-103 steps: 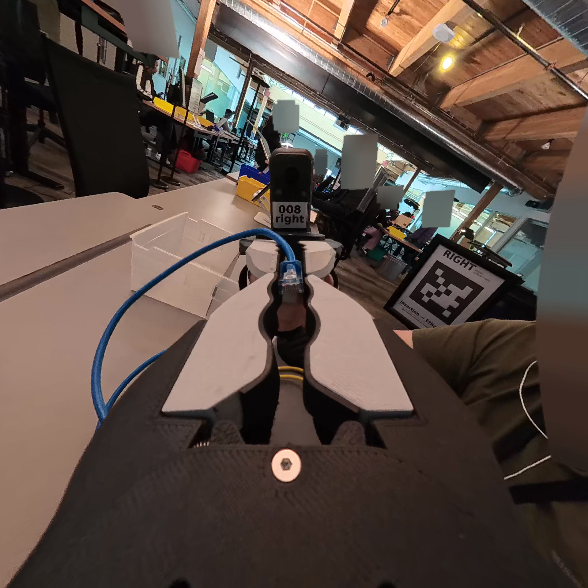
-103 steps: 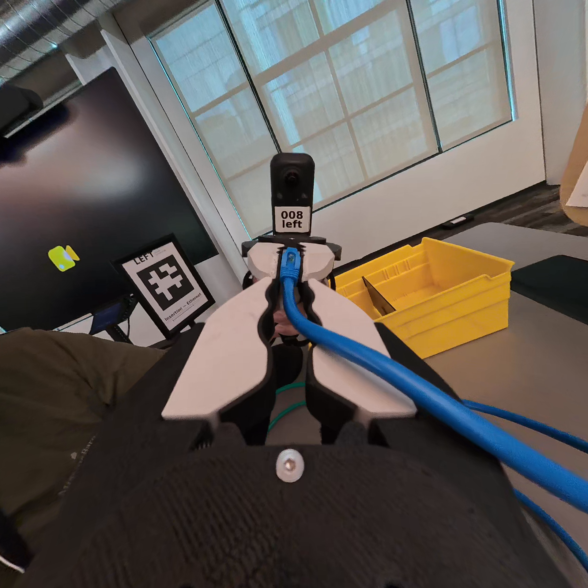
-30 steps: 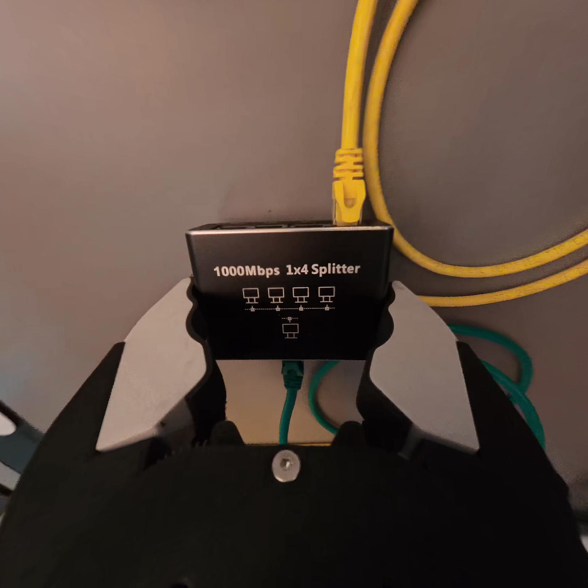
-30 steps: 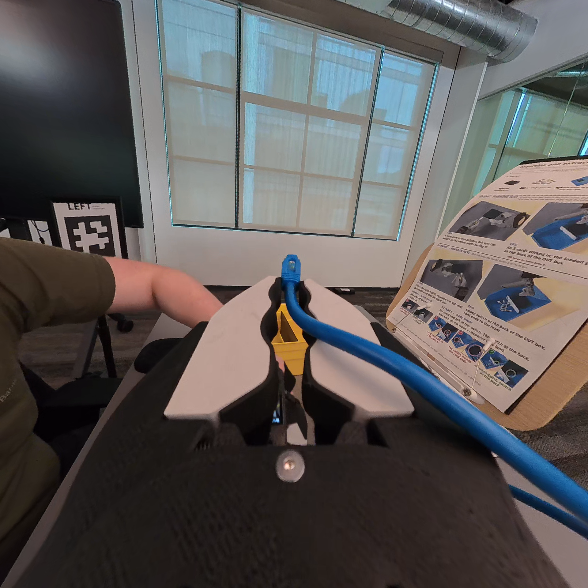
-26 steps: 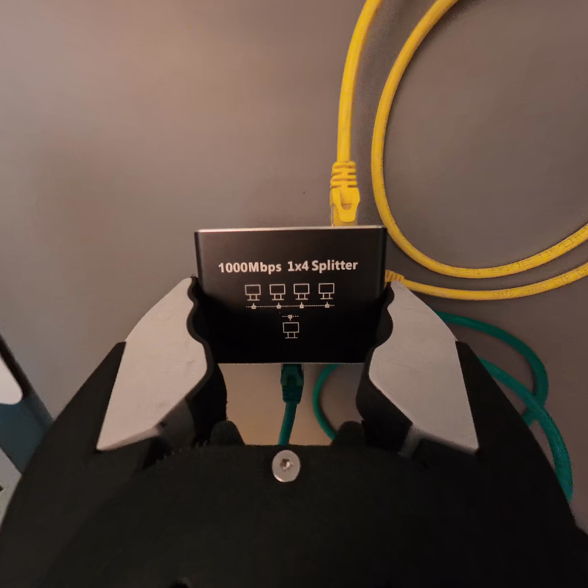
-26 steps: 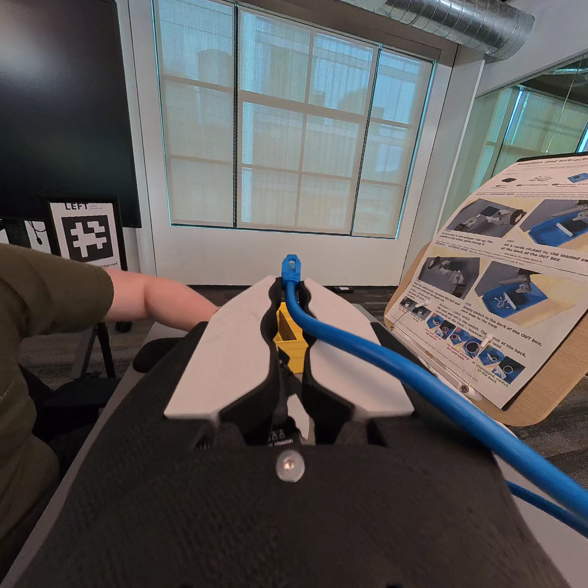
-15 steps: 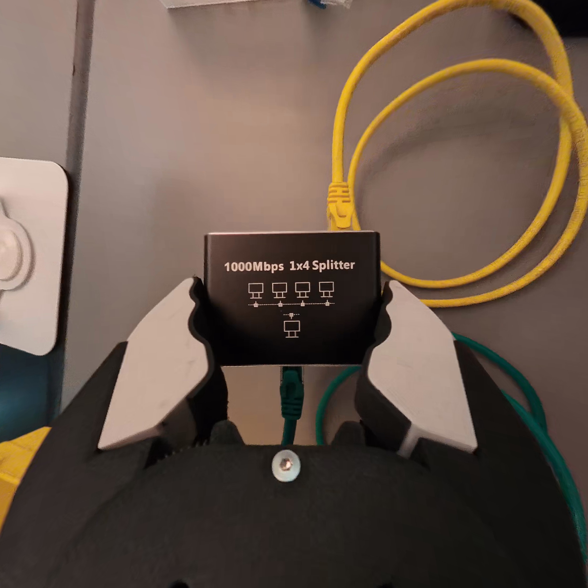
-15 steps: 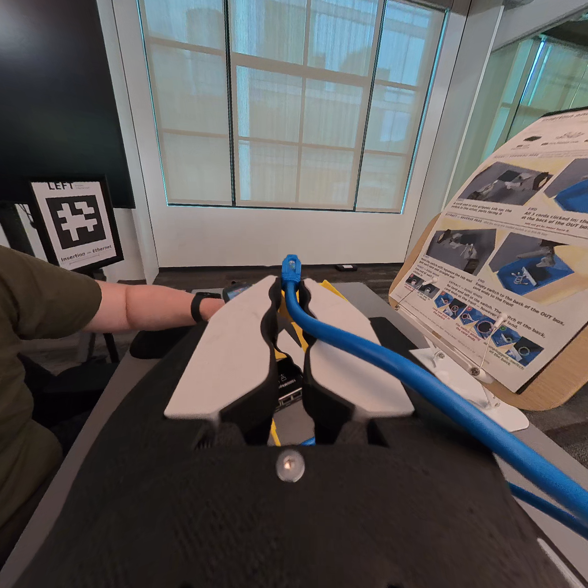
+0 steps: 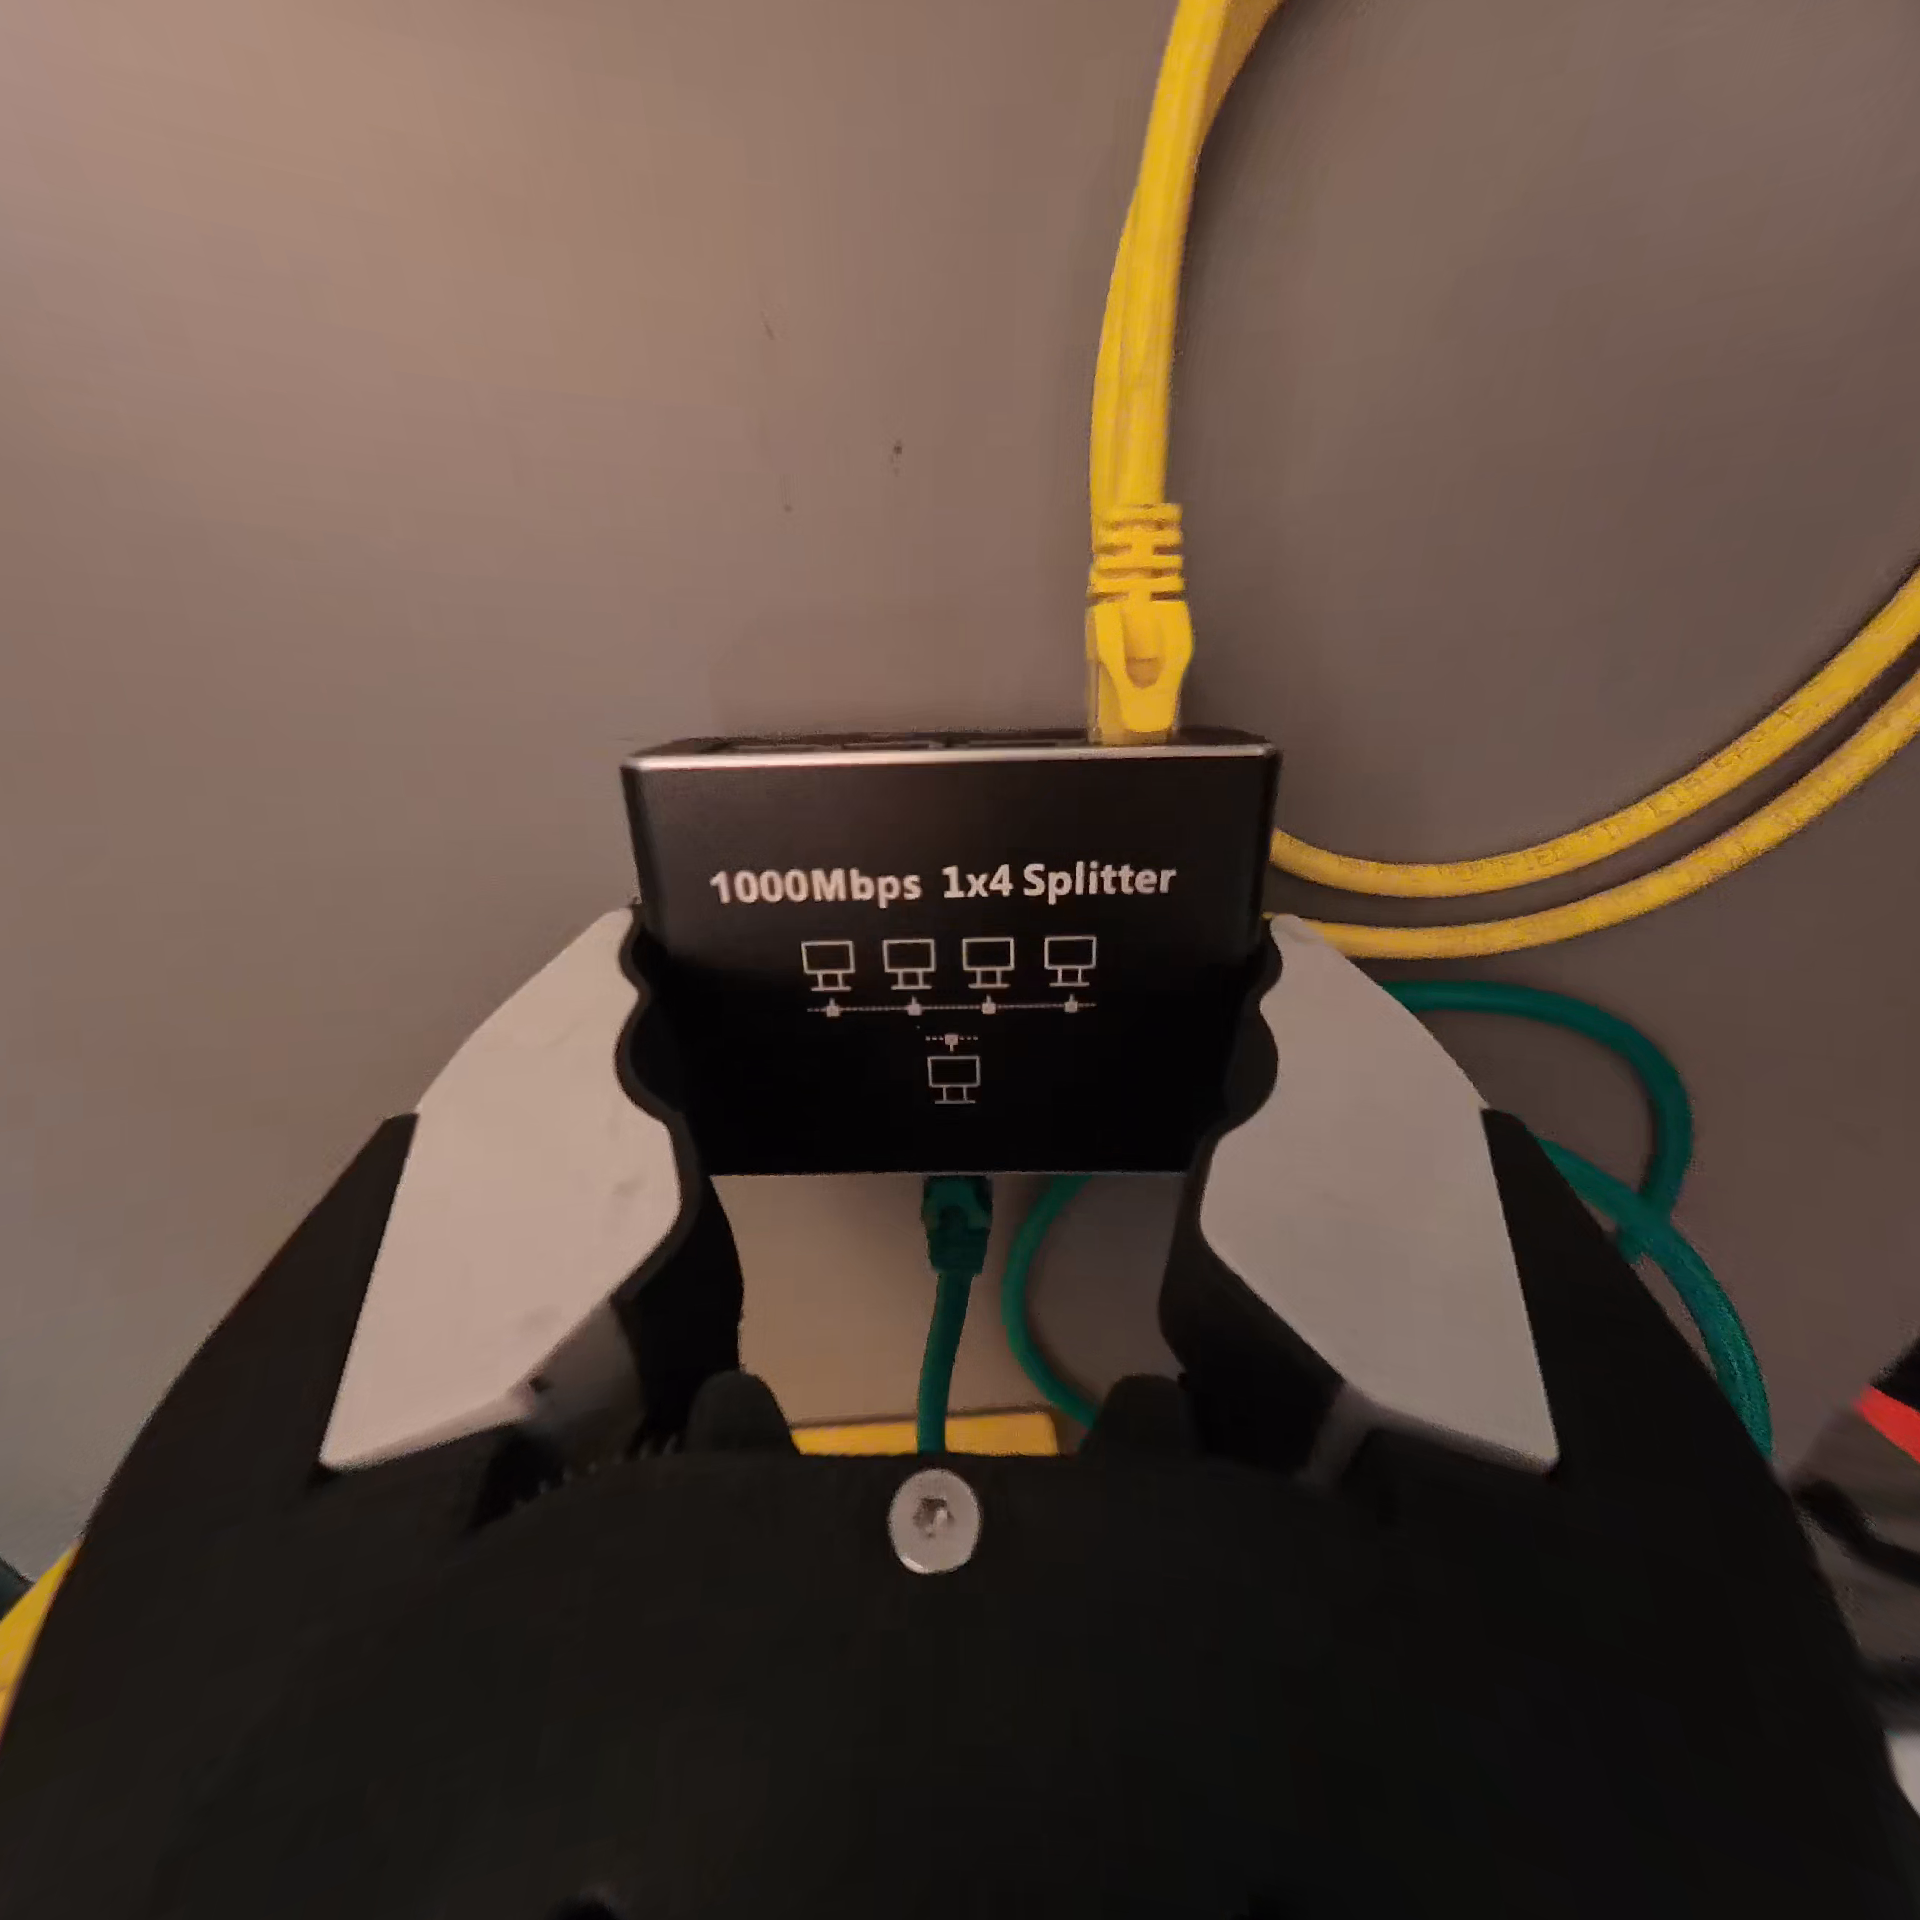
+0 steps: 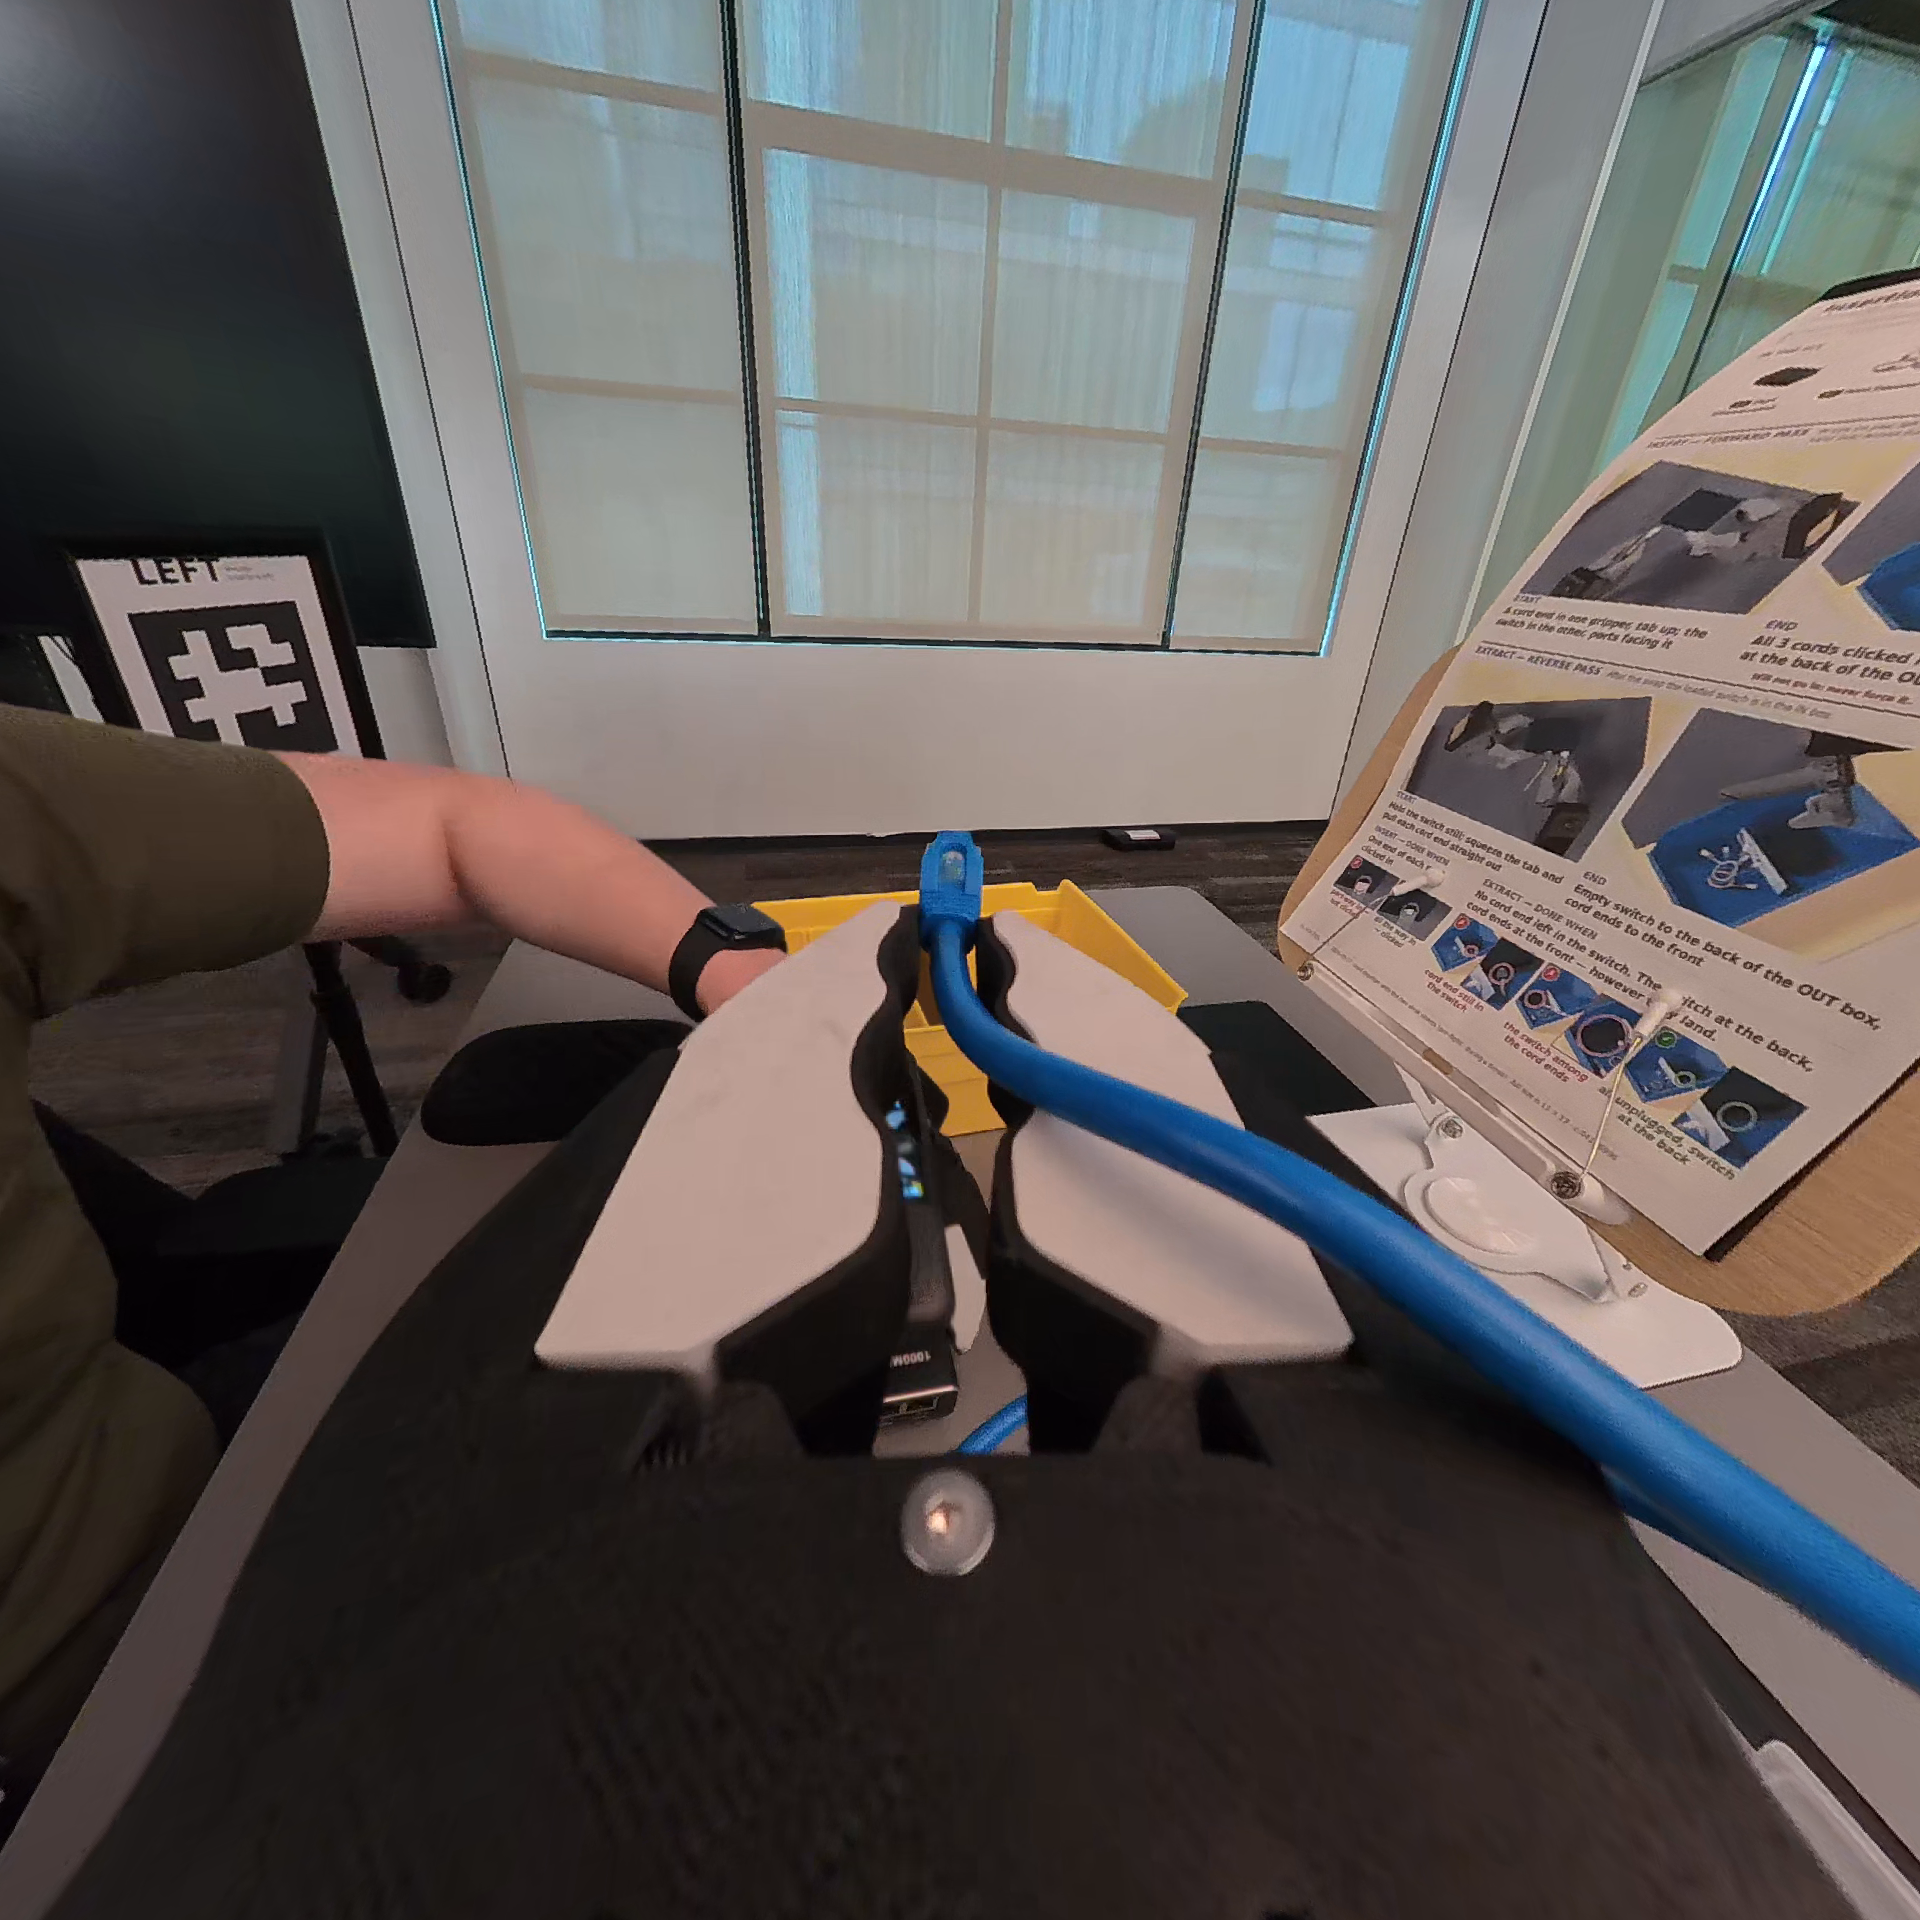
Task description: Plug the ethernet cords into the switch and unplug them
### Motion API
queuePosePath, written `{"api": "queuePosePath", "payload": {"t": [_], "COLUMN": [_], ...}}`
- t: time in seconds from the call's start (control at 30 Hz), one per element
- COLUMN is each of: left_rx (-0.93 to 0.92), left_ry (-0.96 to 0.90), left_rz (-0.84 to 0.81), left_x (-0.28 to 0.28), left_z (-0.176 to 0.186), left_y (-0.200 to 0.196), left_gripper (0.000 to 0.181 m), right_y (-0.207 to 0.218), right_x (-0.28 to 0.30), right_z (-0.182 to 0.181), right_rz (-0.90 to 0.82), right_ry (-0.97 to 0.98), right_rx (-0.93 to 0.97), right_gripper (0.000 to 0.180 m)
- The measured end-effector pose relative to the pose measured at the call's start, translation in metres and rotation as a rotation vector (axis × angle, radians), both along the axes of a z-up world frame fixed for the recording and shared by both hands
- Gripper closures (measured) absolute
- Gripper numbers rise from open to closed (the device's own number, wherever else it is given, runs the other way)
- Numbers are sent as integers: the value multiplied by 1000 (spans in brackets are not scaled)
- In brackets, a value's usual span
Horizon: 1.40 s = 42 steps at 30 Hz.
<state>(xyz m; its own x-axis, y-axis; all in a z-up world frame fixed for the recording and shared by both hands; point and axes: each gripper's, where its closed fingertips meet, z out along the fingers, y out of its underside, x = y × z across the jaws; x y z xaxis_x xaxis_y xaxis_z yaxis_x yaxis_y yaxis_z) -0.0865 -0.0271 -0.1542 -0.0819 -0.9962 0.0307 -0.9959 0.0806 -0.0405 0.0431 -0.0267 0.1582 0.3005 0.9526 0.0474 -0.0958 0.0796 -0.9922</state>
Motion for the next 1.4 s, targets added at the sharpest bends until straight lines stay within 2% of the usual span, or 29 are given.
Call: {"api": "queuePosePath", "payload": {"t": [0.03, 0.27, 0.57, 0.63, 1.13, 1.4], "left_rx": [-15, -72, 7, 8, 56, 347], "left_ry": [40, 208, 364, 389, 328, 287], "left_rz": [-1, -13, -135, -135, -75, -221], "left_x": [-2, -11, -21, -20, -16, -13], "left_z": [-1, -4, -8, -8, -11, 2], "left_y": [-1, -2, -1, -2, 9, 30], "left_gripper": [77, 76, 64, 66, 69, 70], "right_y": [0, -1, -5, -6, -11, -10], "right_x": [1, 5, 13, 14, 13, 15], "right_z": [1, 3, 9, 10, 10, 11], "right_rz": [0, 9, 8, 10, 30, 30], "right_ry": [7, 22, 49, 52, 45, 54], "right_rx": [0, -5, 7, 9, 14, 13], "right_gripper": [169, 170, 169, 169, 169, 169]}}
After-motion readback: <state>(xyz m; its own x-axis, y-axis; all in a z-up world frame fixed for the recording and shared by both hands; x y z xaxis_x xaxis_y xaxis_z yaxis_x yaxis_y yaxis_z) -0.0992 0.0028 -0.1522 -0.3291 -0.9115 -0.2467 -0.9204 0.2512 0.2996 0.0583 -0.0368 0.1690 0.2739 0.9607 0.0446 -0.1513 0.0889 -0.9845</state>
